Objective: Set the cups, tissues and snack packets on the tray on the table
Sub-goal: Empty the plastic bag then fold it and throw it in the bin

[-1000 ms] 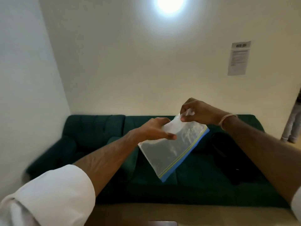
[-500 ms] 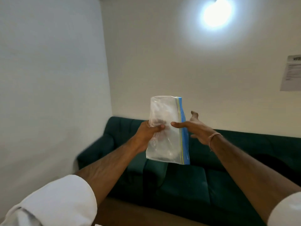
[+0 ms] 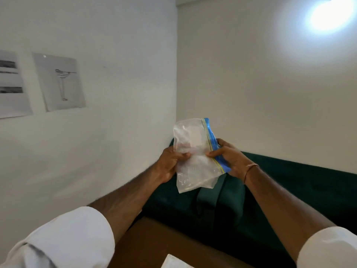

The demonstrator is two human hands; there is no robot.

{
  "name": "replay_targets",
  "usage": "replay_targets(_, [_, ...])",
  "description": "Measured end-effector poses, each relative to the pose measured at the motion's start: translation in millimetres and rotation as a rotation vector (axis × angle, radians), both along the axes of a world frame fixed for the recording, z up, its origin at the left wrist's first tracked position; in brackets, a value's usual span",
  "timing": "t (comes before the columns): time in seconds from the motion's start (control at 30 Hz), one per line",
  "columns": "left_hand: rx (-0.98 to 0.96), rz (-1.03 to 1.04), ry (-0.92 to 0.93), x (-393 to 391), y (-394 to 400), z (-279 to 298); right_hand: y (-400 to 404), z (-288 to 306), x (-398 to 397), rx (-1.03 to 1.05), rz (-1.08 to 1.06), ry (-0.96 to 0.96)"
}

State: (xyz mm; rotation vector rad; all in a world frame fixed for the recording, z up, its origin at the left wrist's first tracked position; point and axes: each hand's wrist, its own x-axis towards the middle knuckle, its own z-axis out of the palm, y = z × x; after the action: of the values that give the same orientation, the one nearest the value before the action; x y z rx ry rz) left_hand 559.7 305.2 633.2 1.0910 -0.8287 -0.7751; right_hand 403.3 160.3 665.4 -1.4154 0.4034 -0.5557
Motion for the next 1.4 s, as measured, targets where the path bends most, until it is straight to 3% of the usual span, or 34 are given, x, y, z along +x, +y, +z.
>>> replay_targets(0.27, [0.051, 0.146, 0.089, 101, 95, -23, 74, -20, 125, 0.046, 0.171, 0.039])
replay_targets(0.63, [0.058, 0.364, 0.402, 256, 173, -79, 110, -67, 319, -0.15, 0.209, 0.039])
replay_targets(0.8, [0.275, 0.293, 0.24, 327, 172, -92, 105, -88, 409, -0.351, 0.282, -0.018])
replay_targets(0.9, [0.282, 0.344, 0.191, 367, 169, -99, 103, -104, 458, -0.23, 0.314, -0.051])
replay_targets(1.0, [0.256, 0.496, 0.203, 405, 168, -113, 98, -125, 496, 0.144, 0.45, -0.072])
replay_targets(1.07, [0.261, 0.586, 0.195, 430, 167, -126, 99, -142, 519, 0.228, 0.501, -0.018])
replay_targets(1.2, [0.277, 0.727, 0.183, 478, 164, -158, 112, -175, 564, 0.096, 0.604, 0.188])
replay_targets(1.4, [0.286, 0.716, 0.284, 541, 167, -218, 123, -233, 629, -0.122, 0.491, 0.393])
